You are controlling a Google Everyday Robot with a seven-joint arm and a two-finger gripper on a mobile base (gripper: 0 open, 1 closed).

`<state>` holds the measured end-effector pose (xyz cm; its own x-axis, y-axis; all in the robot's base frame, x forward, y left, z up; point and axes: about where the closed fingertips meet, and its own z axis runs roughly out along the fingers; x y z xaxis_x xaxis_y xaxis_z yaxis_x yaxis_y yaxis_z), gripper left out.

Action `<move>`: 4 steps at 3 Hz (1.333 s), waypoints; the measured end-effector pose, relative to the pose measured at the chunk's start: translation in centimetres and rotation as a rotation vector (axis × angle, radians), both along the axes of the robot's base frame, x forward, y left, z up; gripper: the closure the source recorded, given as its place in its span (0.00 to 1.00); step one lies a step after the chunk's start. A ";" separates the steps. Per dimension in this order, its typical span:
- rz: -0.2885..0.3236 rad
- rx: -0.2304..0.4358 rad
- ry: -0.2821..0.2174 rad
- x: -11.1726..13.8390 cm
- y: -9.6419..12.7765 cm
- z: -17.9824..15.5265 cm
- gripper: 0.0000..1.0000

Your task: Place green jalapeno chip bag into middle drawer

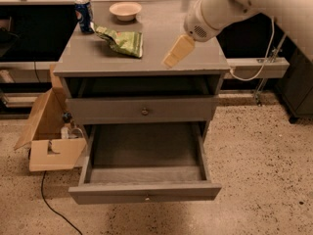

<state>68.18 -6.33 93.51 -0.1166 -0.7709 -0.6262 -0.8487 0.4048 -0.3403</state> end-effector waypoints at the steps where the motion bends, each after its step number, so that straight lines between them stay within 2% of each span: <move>1: 0.029 0.088 -0.008 3.2 3.5 -0.9 0.00; 2: 0.029 0.093 -0.010 3.5 3.7 -1.2 0.00; 3: 0.022 0.145 -0.043 6.3 5.8 -1.8 0.00; 4: 0.019 0.174 -0.054 8.3 7.6 -2.6 0.00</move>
Offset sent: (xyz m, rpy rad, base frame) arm 0.0272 0.0311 -0.0076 0.0752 -0.0080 0.0271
